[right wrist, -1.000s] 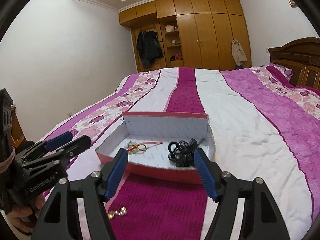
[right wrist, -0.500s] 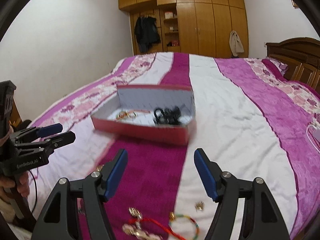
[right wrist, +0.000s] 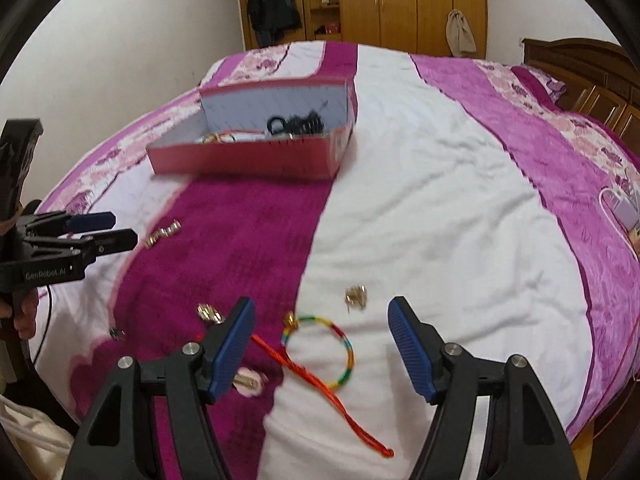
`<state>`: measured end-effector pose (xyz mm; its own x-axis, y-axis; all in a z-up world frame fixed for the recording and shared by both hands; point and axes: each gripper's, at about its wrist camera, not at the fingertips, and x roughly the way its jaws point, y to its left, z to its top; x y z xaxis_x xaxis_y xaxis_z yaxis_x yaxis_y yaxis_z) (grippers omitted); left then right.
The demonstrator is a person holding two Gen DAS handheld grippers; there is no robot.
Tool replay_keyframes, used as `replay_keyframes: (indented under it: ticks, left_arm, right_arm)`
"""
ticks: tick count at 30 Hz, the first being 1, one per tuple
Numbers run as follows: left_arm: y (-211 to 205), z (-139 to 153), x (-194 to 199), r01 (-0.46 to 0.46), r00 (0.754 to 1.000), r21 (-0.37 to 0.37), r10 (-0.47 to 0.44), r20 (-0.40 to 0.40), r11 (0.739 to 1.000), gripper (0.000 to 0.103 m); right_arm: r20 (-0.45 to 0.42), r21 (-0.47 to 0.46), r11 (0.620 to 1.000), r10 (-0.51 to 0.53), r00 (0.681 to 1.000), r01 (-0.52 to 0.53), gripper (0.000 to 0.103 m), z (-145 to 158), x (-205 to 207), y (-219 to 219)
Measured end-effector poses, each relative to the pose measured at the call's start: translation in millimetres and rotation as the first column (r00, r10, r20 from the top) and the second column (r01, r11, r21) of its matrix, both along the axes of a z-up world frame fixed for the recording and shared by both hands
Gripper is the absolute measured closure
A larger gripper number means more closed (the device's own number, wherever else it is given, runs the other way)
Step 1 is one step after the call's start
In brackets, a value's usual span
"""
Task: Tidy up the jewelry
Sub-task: 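Move left tool to the gold pearl pendant while right tool moves to the rainbow bead ring, then close left gripper on the gold pendant while right gripper closes on the rainbow ring, then lift the gold pendant with left tool while right tool lifts the rainbow ring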
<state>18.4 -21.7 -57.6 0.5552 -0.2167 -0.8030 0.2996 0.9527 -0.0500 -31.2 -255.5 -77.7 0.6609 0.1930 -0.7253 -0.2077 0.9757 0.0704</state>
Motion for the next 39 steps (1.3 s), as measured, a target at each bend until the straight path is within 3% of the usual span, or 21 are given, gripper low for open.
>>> replay_keyframes:
  ticks: [6, 11, 14, 16, 22, 39]
  left_arm:
    - [-4.8, -9.4, 11.0, 0.014, 0.999, -0.005, -0.014, -0.034, 1.000, 0.048]
    - [-8.7, -18.4, 17.8, 0.020, 0.999, 0.015, -0.019, -0.045, 1.000, 0.056]
    - [-8.5, -19.5, 19.0, 0.030, 0.999, 0.027, -0.029, -0.039, 0.999, 0.076]
    - [-6.9, -20.5, 20.8, 0.032, 0.998, 0.018, -0.031, -0.047, 0.999, 0.094]
    - [-5.4, -19.6, 19.5, 0.032, 0.999, 0.017, -0.032, -0.040, 0.999, 0.095]
    - [-3.8, -2.5, 8.1, 0.024, 1.000, -0.015, -0.024, -0.013, 1.000, 0.095]
  right_arm:
    - [-0.067, 0.002, 1.000, -0.019, 0.998, 0.019, 0.032, -15.0, 2.1, -4.6]
    - [-0.090, -0.003, 1.000, -0.025, 0.996, 0.024, 0.041, -21.7, 1.6, -7.5]
    - [-0.100, 0.005, 1.000, -0.020, 0.995, 0.021, 0.048, -22.9, 2.1, -8.9]
    - [-0.103, -0.010, 1.000, -0.028, 0.994, 0.027, 0.064, -24.3, 3.3, -9.3]
    - [-0.108, -0.002, 1.000, -0.025, 0.994, 0.025, 0.091, -25.2, 4.4, -9.9]
    - [-0.058, 0.041, 0.999, 0.015, 0.998, -0.013, 0.098, -5.4, -2.5, -4.6]
